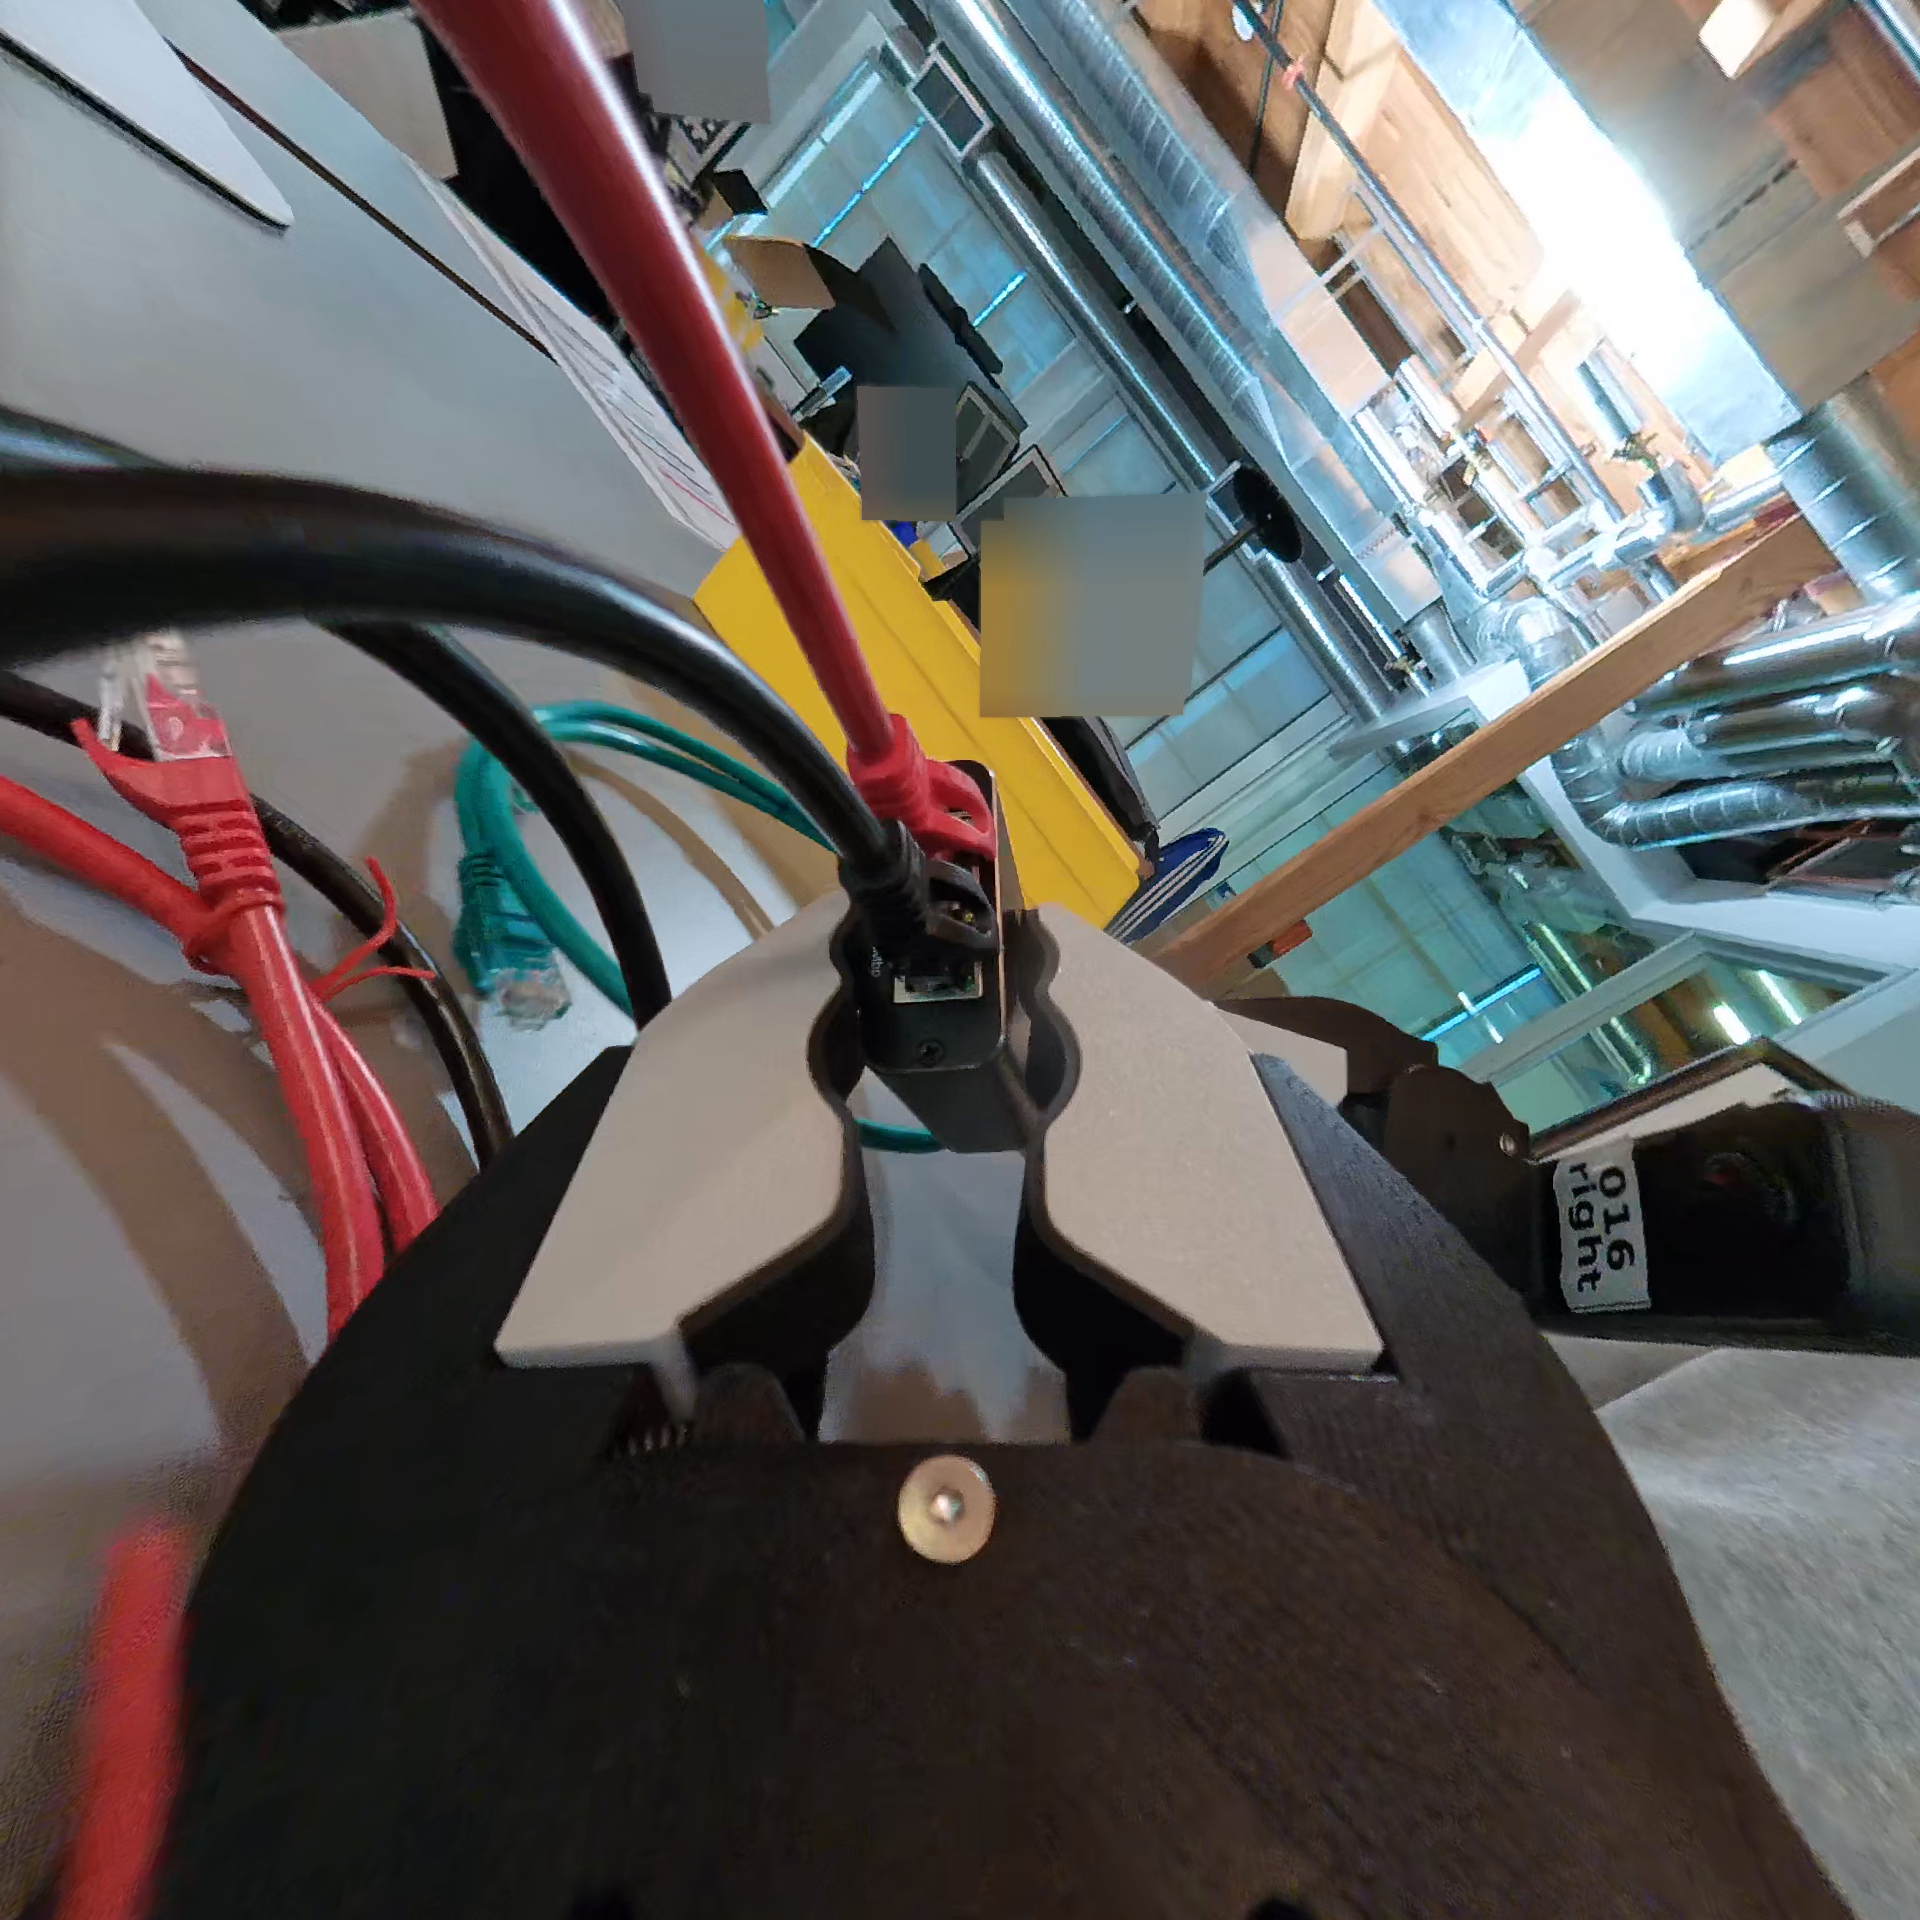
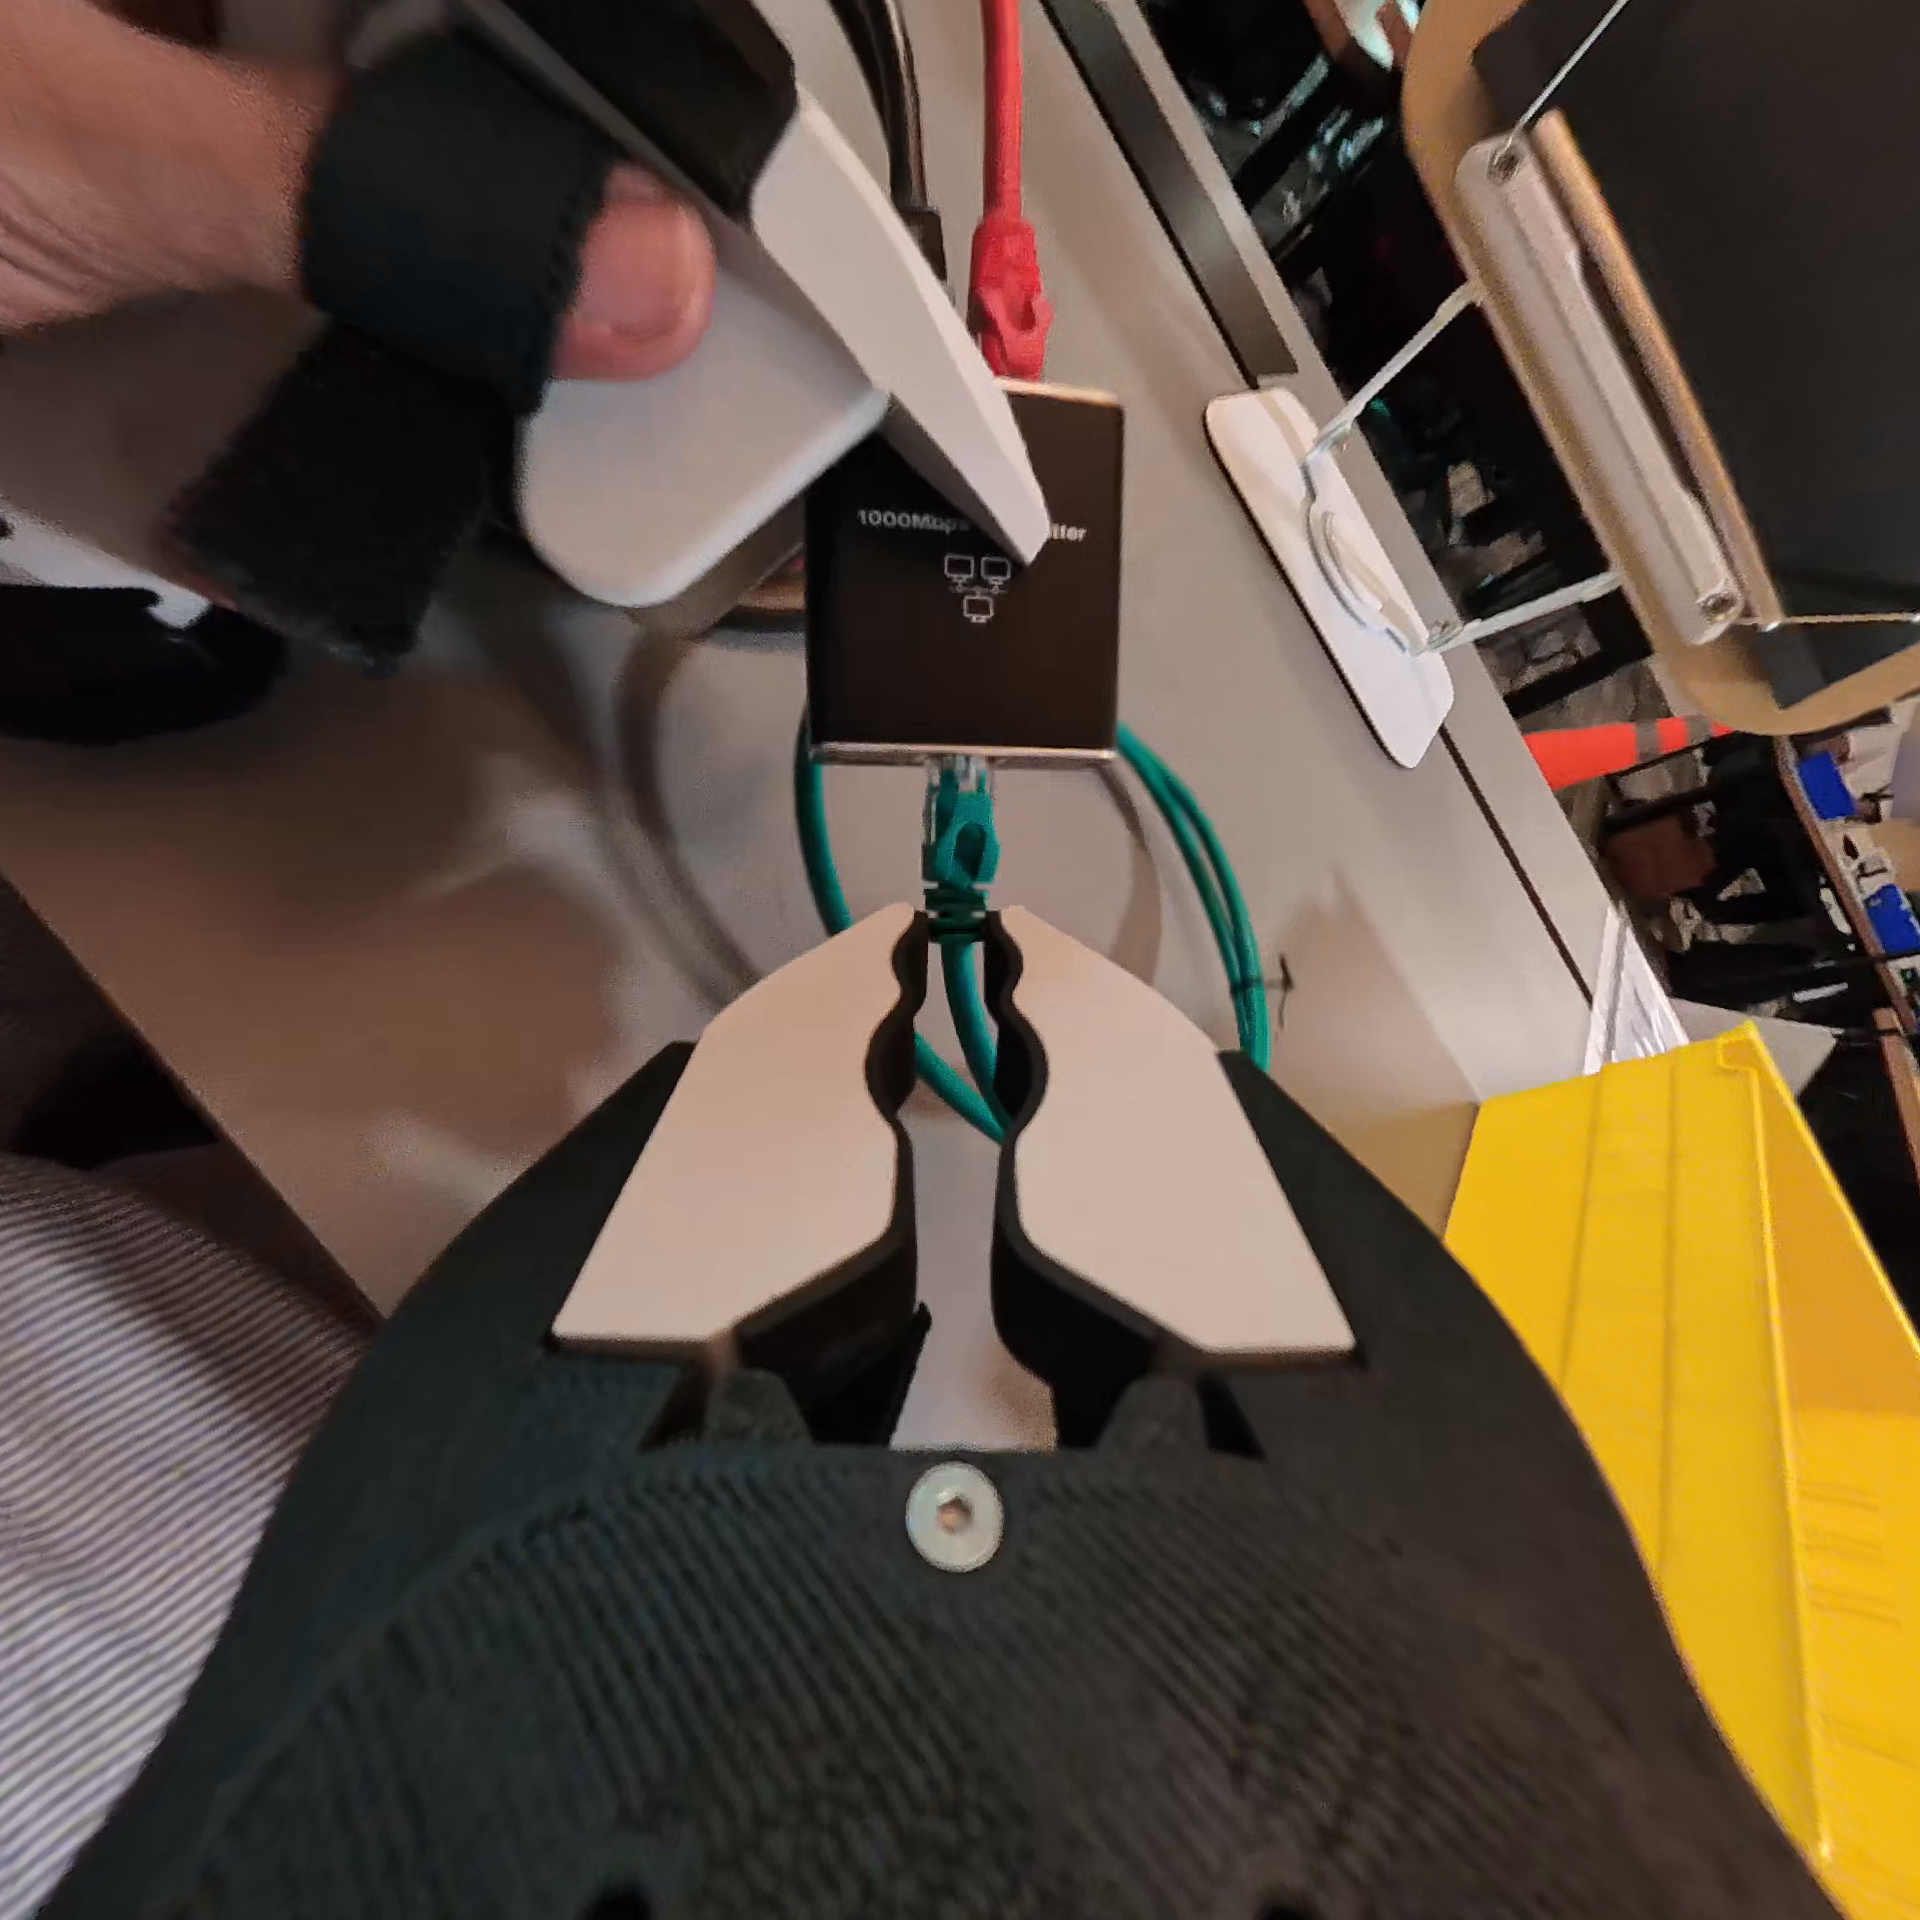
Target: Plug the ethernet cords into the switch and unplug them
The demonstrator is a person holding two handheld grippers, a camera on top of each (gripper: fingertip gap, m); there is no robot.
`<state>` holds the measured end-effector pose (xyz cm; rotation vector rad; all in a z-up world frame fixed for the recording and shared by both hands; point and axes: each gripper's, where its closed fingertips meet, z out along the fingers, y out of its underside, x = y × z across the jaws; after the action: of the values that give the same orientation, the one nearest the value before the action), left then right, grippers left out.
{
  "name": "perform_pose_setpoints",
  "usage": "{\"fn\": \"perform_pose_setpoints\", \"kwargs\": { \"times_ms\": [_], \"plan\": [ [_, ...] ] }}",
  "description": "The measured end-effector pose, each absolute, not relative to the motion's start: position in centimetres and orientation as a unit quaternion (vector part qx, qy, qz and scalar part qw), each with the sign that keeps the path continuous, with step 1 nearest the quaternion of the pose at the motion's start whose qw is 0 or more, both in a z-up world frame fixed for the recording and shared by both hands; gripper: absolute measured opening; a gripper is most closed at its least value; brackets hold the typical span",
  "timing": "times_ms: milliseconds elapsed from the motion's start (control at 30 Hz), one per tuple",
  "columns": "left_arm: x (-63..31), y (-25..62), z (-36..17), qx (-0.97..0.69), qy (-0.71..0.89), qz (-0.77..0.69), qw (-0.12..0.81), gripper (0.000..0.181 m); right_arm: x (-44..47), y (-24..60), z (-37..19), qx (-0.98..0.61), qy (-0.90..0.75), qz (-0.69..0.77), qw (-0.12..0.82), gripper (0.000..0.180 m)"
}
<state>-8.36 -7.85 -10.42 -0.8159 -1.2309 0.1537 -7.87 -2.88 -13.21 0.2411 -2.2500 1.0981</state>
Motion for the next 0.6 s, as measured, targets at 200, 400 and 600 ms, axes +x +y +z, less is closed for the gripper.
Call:
{"fn": "perform_pose_setpoints", "kwargs": {
  "times_ms": [200,400,600],
  "plan": [
    [-8.4,-7.9,-10.5,-0.365,-0.553,0.037,0.748,0.027,-7.3,-3.1,-12.7,0.111,-0.838,0.442,0.301,0.01],
    [-8.3,-7.6,-10.8,-0.359,-0.548,-0.036,0.754,0.026,-6.8,-3.0,-12.7,0.128,-0.831,0.466,0.277,0.01],
    [-8.2,-7.0,-11.1,-0.374,-0.551,-0.048,0.744,0.026,-6.8,-2.8,-13.2,0.097,-0.844,0.481,0.217,0.01]
  ]
}}
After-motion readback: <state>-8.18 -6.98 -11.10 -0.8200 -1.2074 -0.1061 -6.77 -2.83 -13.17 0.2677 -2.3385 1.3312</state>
